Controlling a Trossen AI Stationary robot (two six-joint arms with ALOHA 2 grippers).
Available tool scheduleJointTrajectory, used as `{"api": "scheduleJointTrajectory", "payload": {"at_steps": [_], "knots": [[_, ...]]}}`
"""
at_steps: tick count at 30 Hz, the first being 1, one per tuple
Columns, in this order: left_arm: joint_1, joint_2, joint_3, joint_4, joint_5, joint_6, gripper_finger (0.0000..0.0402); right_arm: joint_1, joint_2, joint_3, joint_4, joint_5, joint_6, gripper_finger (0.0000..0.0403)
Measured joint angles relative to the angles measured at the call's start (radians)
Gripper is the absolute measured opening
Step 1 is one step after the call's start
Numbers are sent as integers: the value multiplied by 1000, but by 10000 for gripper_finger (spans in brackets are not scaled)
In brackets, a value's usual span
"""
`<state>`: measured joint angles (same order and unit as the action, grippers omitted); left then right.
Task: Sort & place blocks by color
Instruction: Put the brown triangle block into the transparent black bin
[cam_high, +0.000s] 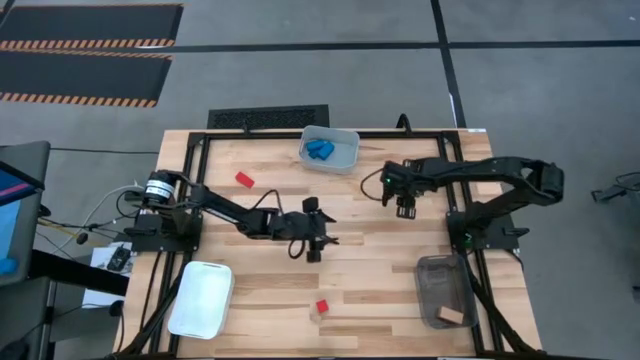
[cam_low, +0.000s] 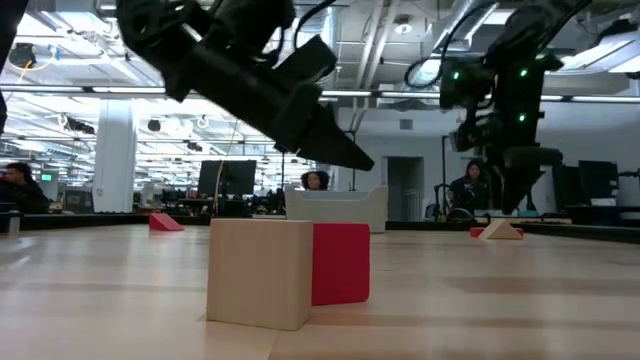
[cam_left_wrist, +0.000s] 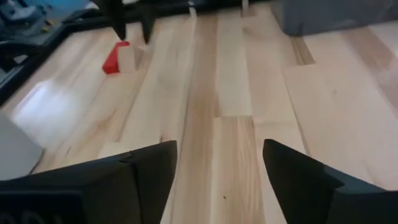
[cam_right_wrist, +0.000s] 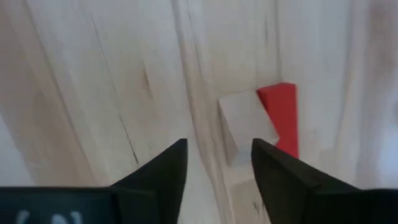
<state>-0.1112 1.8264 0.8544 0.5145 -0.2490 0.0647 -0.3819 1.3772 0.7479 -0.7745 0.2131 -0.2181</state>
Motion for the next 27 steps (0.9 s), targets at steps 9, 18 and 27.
{"api": "scheduleJointTrajectory", "payload": {"at_steps": [9,18,27], "knots": [[2,-1,-84,54,-53,-32,242,-140,69,0,68,0,-115,254],[2,-1,-85,67,-53,-29,242,-178,130,1,94,-3,-158,241],[1,-1,-85,69,-51,-42,241,-133,180,24,92,18,-128,207]]}}
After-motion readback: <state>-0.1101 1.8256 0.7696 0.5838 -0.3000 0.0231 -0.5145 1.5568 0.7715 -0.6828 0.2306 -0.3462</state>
